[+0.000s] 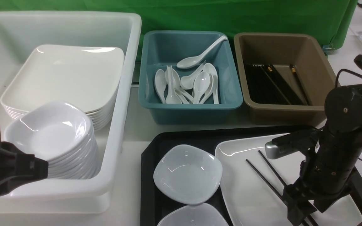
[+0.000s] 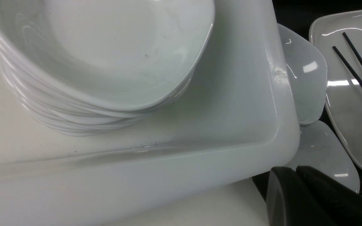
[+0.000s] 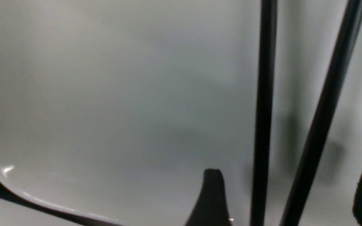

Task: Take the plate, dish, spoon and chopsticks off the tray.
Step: Use the right arm to grab a pair of chopsticks from the plate, then use the right arm to put the chopsticks into the small storage box on the right

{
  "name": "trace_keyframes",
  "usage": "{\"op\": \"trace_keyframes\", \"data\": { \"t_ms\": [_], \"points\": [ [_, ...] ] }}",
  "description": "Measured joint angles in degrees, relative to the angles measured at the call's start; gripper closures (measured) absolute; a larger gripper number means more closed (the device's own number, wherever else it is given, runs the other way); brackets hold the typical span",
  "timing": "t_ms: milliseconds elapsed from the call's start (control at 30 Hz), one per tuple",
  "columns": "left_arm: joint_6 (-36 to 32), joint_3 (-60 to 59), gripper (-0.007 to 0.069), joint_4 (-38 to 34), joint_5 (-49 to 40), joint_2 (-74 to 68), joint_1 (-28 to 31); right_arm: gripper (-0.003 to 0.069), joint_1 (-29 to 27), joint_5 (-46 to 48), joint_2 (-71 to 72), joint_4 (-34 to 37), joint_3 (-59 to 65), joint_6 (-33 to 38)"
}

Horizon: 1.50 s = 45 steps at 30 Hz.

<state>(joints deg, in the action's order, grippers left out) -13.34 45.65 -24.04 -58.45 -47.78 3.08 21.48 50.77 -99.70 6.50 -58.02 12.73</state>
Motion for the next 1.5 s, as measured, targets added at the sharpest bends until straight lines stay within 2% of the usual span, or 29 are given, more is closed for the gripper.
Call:
{"op": "trace_keyframes", "data": {
  "t_ms": [67, 167, 200, 267, 300, 333, 367, 700, 800, 900, 967, 1033, 1133, 1233, 1500],
  "points": [
    [0.00, 0.00, 0.0616, 0.00, 0.00, 0.00, 0.00, 0.0102, 0.62, -0.29, -0.32, -0.07, 0.04, 0.06],
    [0.00, 0.00, 0.0616, 0.00, 0.00, 0.00, 0.00, 0.0229, 2.14, -0.55, -1.16, -0.63, 0.04, 0.12],
    [0.00, 0.00, 0.0616, 0.00, 0.00, 0.00, 0.00, 0.0239, 2.21, -0.55, -1.28, -0.72, 0.04, 0.12],
    [0.00, 0.00, 0.0616, 0.00, 0.00, 0.00, 0.00, 0.0382, 2.53, -0.55, -1.81, -0.89, 0.04, 0.12],
    [0.00, 0.00, 0.0616, 0.00, 0.00, 0.00, 0.00, 0.0393, 2.52, -0.55, -1.87, -0.89, 0.04, 0.12],
    [0.00, 0.00, 0.0616, 0.00, 0.00, 0.00, 0.00, 0.0482, 2.54, -0.55, -2.00, -0.96, 0.04, 0.12],
    [0.00, 0.00, 0.0616, 0.00, 0.00, 0.00, 0.00, 0.0519, 2.54, -0.55, -2.07, -0.96, 0.04, 0.12],
    [0.00, 0.00, 0.0616, 0.00, 0.00, 0.00, 0.00, 0.0514, 2.90, 2.80, 3.52, -0.89, 0.12, 0.24],
    [0.00, 0.00, 0.0616, 0.00, 0.00, 0.00, 0.00, 0.0514, 2.84, 4.32, 10.93, -0.94, -1.11, 0.36],
    [0.00, 0.00, 0.0616, -0.19, 0.00, 0.00, 0.00, 0.0514, 1.74, 4.81, 13.60, -0.89, -4.90, 0.35],
    [-0.07, 0.00, 0.0616, -1.22, 0.00, 0.00, 0.00, 0.0514, -1.96, 2.76, 13.67, -0.89, -13.17, 0.07],
    [-0.57, 0.00, 0.0616, -1.53, 0.00, 0.00, -0.22, 0.0514, -3.37, 0.90, 12.70, -0.89, -17.27, -0.21],
    [-1.84, 0.00, 0.0616, -1.53, 0.06, 0.00, -3.06, 0.0514, -6.55, -3.14, 9.06, -0.94, -26.71, -0.93],
    [-2.46, 0.00, 0.0616, -0.36, 0.25, -0.12, -9.41, 0.0514, -9.17, -7.46, -0.85, -0.94, -39.93, -1.74],
    [0.79, 0.00, 0.0616, 5.68, -2.36, -2.15, -19.97, 0.0514, -9.84, -11.03, -19.26, -1.59, -57.59, -4.89]
  ]
}}
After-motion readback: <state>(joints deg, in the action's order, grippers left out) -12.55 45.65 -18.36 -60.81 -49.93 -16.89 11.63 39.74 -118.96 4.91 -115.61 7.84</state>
